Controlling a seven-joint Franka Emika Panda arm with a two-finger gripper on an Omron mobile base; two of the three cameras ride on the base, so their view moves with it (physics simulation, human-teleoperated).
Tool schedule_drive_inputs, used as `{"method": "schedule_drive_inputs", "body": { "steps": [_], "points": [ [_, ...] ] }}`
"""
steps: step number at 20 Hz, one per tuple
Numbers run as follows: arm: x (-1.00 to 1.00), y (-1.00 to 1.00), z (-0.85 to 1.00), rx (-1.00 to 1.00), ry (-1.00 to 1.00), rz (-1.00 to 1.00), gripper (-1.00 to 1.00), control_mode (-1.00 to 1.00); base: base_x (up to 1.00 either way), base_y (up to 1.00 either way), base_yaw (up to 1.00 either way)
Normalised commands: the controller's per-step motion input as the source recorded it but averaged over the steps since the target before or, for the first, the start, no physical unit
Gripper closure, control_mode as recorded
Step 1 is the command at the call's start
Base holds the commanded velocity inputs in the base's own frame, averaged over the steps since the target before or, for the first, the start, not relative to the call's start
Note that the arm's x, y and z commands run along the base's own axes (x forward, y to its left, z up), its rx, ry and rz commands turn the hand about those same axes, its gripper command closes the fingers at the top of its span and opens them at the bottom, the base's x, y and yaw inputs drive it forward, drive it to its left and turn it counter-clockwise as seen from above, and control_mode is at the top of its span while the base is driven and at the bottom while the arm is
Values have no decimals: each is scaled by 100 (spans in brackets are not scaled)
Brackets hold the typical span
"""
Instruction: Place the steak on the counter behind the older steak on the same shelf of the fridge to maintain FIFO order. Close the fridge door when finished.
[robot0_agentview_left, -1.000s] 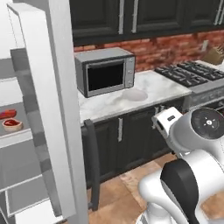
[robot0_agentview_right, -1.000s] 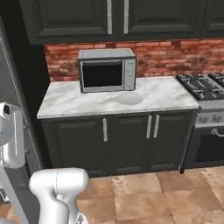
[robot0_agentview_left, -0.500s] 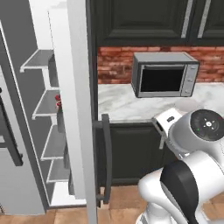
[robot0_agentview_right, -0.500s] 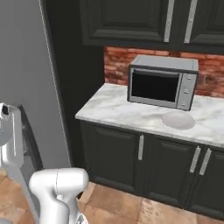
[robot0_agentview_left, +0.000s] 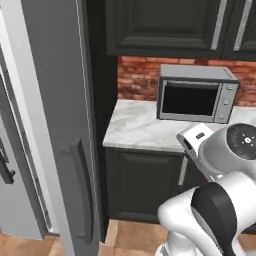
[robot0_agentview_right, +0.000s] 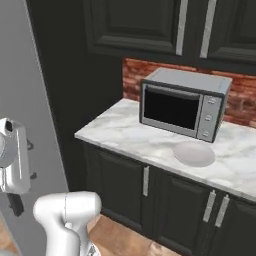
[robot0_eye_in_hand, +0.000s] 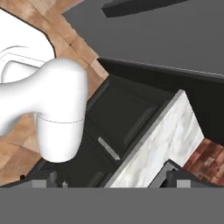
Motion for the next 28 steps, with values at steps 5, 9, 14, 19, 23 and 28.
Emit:
{"method": "schedule_drive_inputs", "body": {
  "steps": [5, 9, 14, 19, 23, 28],
  "points": [
    [0, 0, 0, 0, 0, 0, -100, 100, 43, 4, 58],
    [0, 0, 0, 0, 0, 0, -100, 100, 41, -23, 50],
    [0, 0, 0, 0, 0, 0, -100, 100, 62, -11, 46],
    [0, 0, 0, 0, 0, 0, -100, 100, 16, -21, 33],
    [0, 0, 0, 0, 0, 0, -100, 100, 1, 0, 1],
    [4, 1, -4, 0, 0, 1, -100, -100, 1, 0, 1]
  ]
}}
